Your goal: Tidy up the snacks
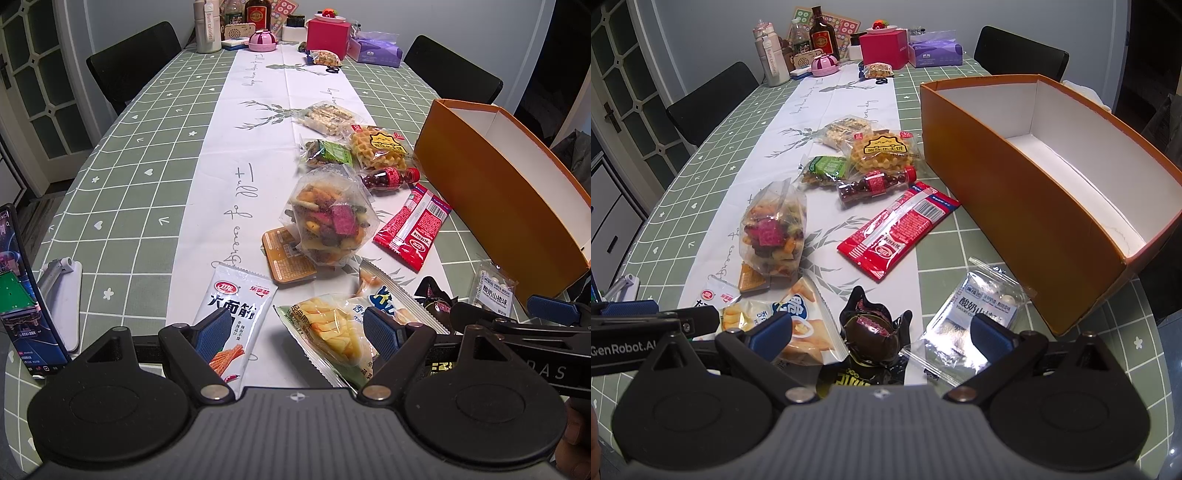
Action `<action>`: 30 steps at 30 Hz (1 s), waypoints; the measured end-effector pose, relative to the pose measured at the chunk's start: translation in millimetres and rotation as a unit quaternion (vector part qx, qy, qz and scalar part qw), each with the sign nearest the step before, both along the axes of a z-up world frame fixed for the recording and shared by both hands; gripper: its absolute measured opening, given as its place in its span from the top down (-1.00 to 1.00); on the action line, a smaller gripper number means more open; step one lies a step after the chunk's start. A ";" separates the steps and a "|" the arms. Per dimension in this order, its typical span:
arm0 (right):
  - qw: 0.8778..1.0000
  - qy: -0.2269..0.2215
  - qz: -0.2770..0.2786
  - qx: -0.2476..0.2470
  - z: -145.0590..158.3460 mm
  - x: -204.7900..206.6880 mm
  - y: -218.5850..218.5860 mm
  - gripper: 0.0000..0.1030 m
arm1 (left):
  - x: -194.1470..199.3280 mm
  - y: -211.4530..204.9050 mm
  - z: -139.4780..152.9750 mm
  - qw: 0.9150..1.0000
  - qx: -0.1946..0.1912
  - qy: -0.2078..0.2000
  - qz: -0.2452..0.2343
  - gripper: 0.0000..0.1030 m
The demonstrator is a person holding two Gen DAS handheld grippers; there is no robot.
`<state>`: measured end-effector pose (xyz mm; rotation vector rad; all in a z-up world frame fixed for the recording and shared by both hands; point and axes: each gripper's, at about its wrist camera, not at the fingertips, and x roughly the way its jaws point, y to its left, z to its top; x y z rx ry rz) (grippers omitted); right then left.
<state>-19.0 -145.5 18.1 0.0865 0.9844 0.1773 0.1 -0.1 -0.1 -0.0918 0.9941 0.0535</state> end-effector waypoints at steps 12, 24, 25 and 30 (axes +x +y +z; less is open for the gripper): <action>1.000 0.001 0.000 0.000 0.1 -0.2 0.1 -0.94 | 0.0 0.0 0.0 1.000 0.000 0.000 0.000 -0.85; 1.000 0.002 0.000 0.001 -4.1 -1.7 -2.9 -0.94 | 0.0 0.0 0.0 1.000 0.000 0.001 0.000 -0.85; 1.000 0.003 -0.001 0.001 -4.5 -2.3 -3.5 -0.94 | -0.1 0.0 0.0 1.000 0.000 0.001 0.000 -0.85; 1.000 0.002 0.000 0.000 -2.3 -0.8 -1.2 -0.94 | 0.0 0.0 0.0 1.000 0.000 0.001 0.000 -0.85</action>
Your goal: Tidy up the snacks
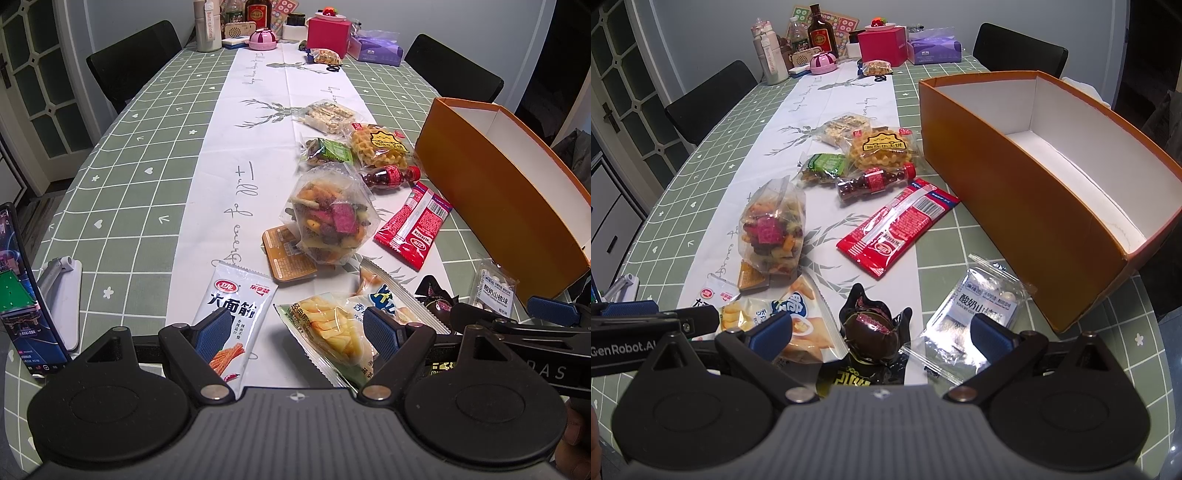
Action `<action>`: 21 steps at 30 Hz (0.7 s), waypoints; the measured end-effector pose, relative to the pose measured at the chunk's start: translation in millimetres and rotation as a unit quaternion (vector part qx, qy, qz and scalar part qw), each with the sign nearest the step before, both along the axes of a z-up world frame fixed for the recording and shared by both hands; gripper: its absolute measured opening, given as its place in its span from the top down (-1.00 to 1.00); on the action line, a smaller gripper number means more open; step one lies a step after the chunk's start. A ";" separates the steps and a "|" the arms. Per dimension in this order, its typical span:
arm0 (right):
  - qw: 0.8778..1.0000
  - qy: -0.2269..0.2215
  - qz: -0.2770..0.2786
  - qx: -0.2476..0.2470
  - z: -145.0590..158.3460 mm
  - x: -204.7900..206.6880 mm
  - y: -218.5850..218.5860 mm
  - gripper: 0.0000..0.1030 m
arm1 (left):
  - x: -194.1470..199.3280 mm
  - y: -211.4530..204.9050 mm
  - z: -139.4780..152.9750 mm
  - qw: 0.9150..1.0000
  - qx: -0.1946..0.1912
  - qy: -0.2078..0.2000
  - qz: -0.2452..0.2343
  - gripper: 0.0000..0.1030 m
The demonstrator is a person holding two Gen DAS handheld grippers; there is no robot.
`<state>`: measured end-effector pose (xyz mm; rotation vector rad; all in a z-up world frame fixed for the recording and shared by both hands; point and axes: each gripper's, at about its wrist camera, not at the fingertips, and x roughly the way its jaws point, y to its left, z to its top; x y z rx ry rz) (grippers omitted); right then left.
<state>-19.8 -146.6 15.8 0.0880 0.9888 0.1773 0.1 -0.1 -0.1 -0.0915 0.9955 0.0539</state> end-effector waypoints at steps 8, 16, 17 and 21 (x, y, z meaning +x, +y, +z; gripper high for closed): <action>1.000 -0.001 0.000 0.000 -0.7 -1.2 0.1 -0.94 | 0.0 0.0 0.0 1.000 0.000 0.000 0.000 -0.85; 1.000 -0.003 0.002 -0.001 0.7 -1.1 0.2 -0.94 | 0.0 0.0 0.0 1.000 0.000 0.000 0.000 -0.85; 1.000 -0.005 0.002 -0.001 0.1 -2.4 -0.2 -0.94 | 0.0 0.0 0.1 1.000 0.000 -0.001 -0.001 -0.85; 1.000 -0.011 0.012 0.009 7.9 2.1 0.7 -0.94 | 2.8 3.3 2.2 1.000 -0.011 0.003 -0.012 -0.85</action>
